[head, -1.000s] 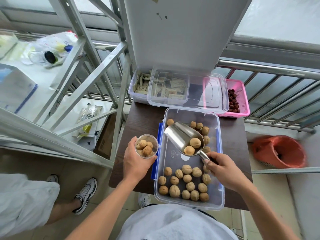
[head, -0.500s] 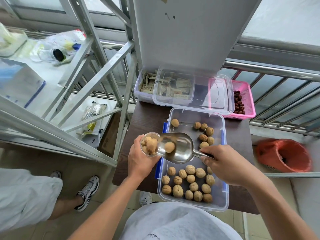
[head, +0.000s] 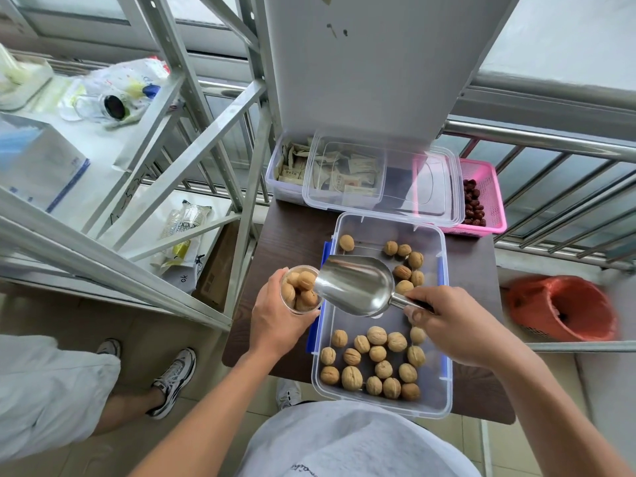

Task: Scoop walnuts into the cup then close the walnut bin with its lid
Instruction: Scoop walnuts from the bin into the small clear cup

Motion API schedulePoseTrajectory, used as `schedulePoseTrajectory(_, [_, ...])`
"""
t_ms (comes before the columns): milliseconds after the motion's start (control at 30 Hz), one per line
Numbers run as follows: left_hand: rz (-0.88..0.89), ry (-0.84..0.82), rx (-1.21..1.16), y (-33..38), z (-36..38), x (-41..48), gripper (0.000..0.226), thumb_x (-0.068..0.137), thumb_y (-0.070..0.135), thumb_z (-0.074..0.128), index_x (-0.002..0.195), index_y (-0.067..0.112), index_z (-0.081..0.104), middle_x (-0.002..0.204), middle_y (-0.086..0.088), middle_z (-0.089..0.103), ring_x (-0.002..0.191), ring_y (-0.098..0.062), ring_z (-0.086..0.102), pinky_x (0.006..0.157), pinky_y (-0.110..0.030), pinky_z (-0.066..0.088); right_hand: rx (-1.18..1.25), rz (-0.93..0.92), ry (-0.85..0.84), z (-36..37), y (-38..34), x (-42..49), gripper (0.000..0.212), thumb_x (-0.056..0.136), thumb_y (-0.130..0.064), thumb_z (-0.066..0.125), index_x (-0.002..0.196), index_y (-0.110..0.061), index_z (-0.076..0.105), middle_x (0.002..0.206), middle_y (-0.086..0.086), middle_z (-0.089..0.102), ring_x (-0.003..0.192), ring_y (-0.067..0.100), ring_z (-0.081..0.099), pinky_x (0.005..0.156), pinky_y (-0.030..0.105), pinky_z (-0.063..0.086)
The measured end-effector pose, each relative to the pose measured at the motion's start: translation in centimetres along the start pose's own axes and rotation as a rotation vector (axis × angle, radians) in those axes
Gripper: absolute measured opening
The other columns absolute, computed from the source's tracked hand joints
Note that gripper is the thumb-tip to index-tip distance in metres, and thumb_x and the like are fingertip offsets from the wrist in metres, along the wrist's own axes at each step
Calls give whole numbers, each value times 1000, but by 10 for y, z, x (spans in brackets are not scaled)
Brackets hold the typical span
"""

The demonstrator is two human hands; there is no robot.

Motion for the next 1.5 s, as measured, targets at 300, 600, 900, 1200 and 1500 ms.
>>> schedulePoseTrajectory(300, [-97,157,27,-3,-15,8,85,60,44,96,133,33,54,123,3,69,111,-24,67,90,-40,57,-104,300,61,17,55,7,21,97,-25,48,79,-14,55,78,6,62,73,29,56,57,35,40])
schedulePoseTrajectory(600, [-97,181,41,-4,-13,9,89,60,39,98,135,26,54,128,-3,69,114,-30,66,92,-43,55,-87,438,-6,46,85,9,23,94,-23,47,90,-5,60,89,14,62,77,31,55,62,32,40])
schedulePoseTrajectory(900, [-60,112,56,6,-3,6,96,61,35,99,144,22,51,133,-5,66,119,-30,64,96,-43,54,-45,508,-45,53,96,11,20,93,-19,45,74,-14,45,86,10,54,77,29,52,63,31,39])
schedulePoseTrajectory(1200, [-76,82,47,6,0,7,97,60,37,99,144,23,51,131,-3,67,119,-27,64,97,-42,55,21,596,-27,71,110,27,23,93,-19,40,102,-6,57,114,21,64,97,37,62,77,35,48])
schedulePoseTrajectory(1500, [-90,78,54,1,0,7,98,60,39,99,144,25,50,132,-4,66,119,-26,64,96,-44,56,37,608,3,71,100,56,36,98,-14,38,121,2,61,120,23,64,113,39,61,80,37,44])
Point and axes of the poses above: each hand's wrist, its own x-axis towards the middle knuckle, its own z-axis out of the palm, y = z × x, the point moved 6 cm from there along x, towards the middle knuckle
